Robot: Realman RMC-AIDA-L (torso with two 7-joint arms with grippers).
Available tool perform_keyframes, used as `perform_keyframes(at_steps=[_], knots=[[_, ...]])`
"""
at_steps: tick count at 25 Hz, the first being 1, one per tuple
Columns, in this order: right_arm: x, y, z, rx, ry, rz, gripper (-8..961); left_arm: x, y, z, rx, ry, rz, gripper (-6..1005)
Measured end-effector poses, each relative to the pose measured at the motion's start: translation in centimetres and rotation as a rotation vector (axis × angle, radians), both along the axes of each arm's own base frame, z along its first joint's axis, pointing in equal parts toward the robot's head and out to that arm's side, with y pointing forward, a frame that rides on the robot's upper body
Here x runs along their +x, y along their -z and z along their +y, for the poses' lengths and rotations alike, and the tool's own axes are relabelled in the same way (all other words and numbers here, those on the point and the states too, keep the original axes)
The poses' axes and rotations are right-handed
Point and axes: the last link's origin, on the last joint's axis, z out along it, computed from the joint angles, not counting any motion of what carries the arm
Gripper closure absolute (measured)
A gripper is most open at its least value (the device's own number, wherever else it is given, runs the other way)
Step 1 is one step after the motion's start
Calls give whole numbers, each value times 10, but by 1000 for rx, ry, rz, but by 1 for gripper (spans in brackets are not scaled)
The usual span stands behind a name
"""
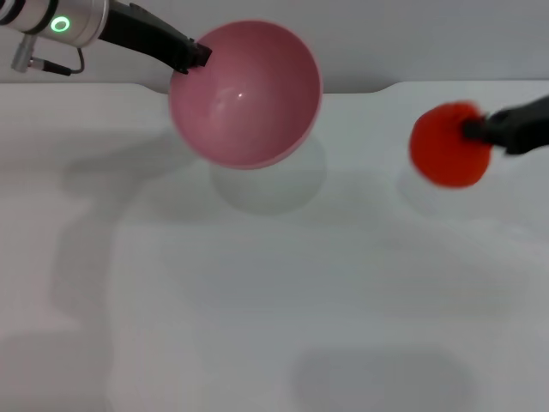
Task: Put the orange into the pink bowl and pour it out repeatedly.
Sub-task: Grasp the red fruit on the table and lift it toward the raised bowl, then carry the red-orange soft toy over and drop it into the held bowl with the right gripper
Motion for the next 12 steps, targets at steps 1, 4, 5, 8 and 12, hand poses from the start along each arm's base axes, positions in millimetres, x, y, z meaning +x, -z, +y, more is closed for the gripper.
perform_keyframes(at_steps=[1, 4, 5, 8, 12], knots=[[-3, -9, -2, 26, -6, -11, 890, 1, 1, 0, -2, 4, 1, 956], [-23, -33, -8, 102, -65, -37, 892, 5, 4, 0, -8, 12, 0, 956], [-32, -39, -10, 120, -90, -45, 893, 7, 6, -1, -14, 14, -2, 956], [-69, -53, -15, 172, -207, -77, 888, 10, 14, -4, -39, 18, -6, 956], [-117, -53, -24, 191, -365, -108, 881, 15, 23, -8, -69, 28, 1, 956]])
